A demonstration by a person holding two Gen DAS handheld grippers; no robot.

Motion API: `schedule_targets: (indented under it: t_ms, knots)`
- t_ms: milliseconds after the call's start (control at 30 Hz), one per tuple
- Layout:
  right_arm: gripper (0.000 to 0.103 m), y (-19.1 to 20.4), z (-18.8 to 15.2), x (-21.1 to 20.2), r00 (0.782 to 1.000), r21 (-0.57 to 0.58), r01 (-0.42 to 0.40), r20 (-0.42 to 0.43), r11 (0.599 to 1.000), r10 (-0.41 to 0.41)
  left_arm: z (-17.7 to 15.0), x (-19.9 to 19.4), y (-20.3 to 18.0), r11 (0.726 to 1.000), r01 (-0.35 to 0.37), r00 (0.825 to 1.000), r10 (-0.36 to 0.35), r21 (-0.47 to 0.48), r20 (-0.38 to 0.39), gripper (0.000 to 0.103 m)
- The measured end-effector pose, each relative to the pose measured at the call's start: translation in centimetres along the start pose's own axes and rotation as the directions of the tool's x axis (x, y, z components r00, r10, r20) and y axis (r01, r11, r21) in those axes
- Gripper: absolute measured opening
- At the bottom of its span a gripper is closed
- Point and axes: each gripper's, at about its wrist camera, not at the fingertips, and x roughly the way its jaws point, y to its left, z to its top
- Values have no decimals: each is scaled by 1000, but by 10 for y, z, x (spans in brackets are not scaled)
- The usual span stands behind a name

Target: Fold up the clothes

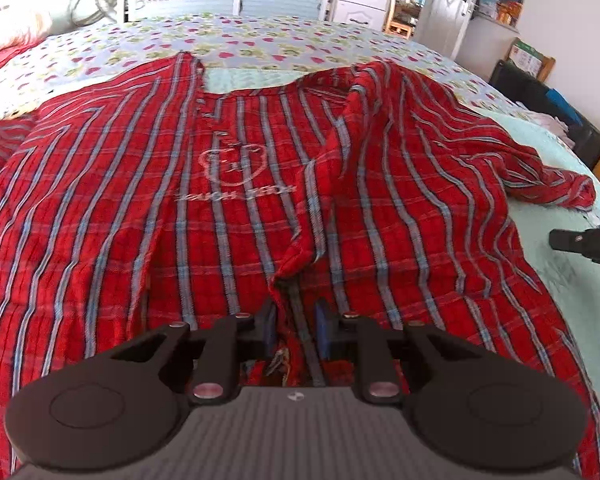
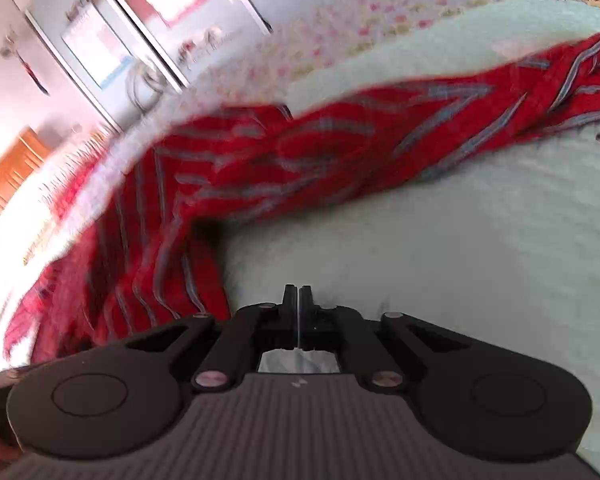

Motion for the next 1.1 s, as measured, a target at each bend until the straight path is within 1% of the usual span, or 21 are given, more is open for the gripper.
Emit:
schedule_targets:
  t_ms: [33,67,100,167,233,300,333,367,400,467,533,567,600,633,667,733,800,867,933,1033,1100]
  knots:
    - [16,2,-2,1,999,19,-39,-4,999,39,-1,-1,1,1000,3,1000,-3,-11,2,21]
    - [37,4,-4,6,998,36,-69,-11,997,69,-2,-2,2,1000,5,1000,-5,-19,4,21]
    - [53,9,-5,11,996,40,-86,-16,996,87,-3,-2,2,1000,2,1000,-2,-19,5,21]
    - [55,22,-3,21,996,12,-85,-17,996,85,-2,-1,-2,1000,-12,1000,12,-5,4,21]
    - [55,30,3,30,997,20,-83,-2,996,84,-3,-1,-5,1000,-18,1000,18,1,11,25]
    - [56,24,12,36,992,122,-127,19,984,126,-6,-1,-5,1000,4,1000,-3,-15,30,41]
    - [57,18,16,40,988,187,-155,30,970,152,-8,-2,-3,999,26,999,-25,-31,44,45]
    - [61,12,21,46,983,255,-183,39,950,179,-11,-3,-2,998,46,997,-44,-46,59,52]
    - [67,7,25,52,978,314,-209,45,926,205,-13,-3,0,996,61,996,-57,-61,76,55]
    - [69,0,33,66,967,401,-246,45,883,249,-15,-4,0,995,66,994,-59,-79,95,55]
    - [70,-1,43,82,958,439,-268,26,858,286,-16,-6,-2,994,64,993,-54,-89,103,56]
    - [66,1,49,88,955,428,-271,8,862,296,-15,-6,-2,993,68,993,-57,-95,107,58]
    - [37,6,57,92,963,390,-246,-8,887,271,-15,-6,-1,992,76,992,-65,-102,112,61]
    - [17,11,65,96,969,351,-221,-24,910,245,-15,-5,1,991,82,991,-70,-105,115,62]
    - [2,16,73,100,975,311,-196,-38,930,218,-14,-3,2,991,81,991,-68,-109,117,62]
    - [2,35,98,100,993,134,-110,-28,985,115,-13,0,3,991,76,991,-63,-108,118,62]
    - [2,53,121,96,999,-22,-34,26,999,35,-12,2,-2,996,58,992,-50,-70,113,64]
    - [2,62,132,97,998,-125,-12,52,992,19,-14,3,-8,999,39,992,-36,-29,118,67]
    - [2,62,132,107,1000,-181,-22,0,983,22,-17,3,-15,1000,17,993,-19,17,119,67]
    - [3,62,129,119,999,-284,43,-11,958,-48,-19,0,-15,999,20,994,-23,26,111,67]
    - [3,60,129,119,998,-301,64,29,951,-58,-20,-4,-13,999,33,993,-34,16,109,67]
